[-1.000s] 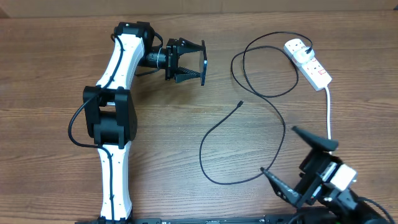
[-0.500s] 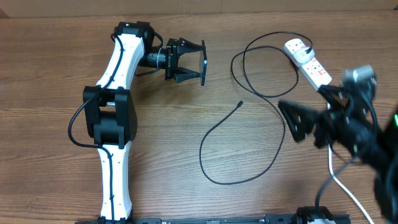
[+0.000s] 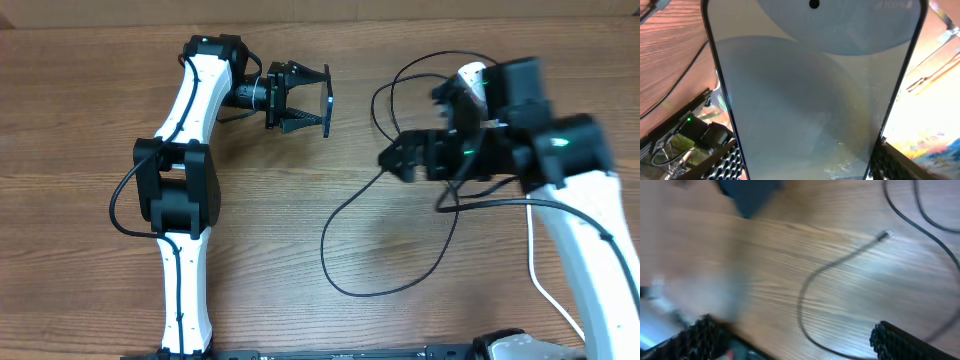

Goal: Plug charger to phone and switch on socket
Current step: 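Swing the right gripper toward the phone held by the left gripper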

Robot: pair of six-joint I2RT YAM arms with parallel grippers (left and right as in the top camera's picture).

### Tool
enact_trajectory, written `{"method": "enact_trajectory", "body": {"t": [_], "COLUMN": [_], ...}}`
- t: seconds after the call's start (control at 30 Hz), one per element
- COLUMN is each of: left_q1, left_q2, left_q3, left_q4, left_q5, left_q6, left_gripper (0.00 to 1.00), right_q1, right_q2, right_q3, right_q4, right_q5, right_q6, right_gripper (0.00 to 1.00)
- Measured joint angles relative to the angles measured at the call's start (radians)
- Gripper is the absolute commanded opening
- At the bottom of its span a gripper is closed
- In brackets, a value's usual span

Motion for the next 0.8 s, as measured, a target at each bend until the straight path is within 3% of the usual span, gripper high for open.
{"method": "enact_trajectory", "body": {"t": [0.17, 0.37, 0.8], "left_q1": [-0.003, -0.040, -0.066], "left_q2": [0.000, 0.000, 0.000], "left_q3": [0.000, 0.000, 0.000], "left_q4": [0.000, 0.000, 0.024], "left_q5": [-0.026, -0.033, -0.133], "left_q6": [-0.015, -0.019, -0.143], "left_gripper": [0.61, 0.61, 0.61], "right_q1": [0.140, 0.177, 0.270], "right_q2": [0.084, 0.127, 0.201], "right_q3": [0.023, 0.027, 0.027], "right_q4": [0.148, 0.356, 0.343], "right_q5": [0.209, 0.273, 0.400], "right_q6": [0.134, 0.241, 0.463], "right_gripper": [1.00, 1.00, 0.96]}}
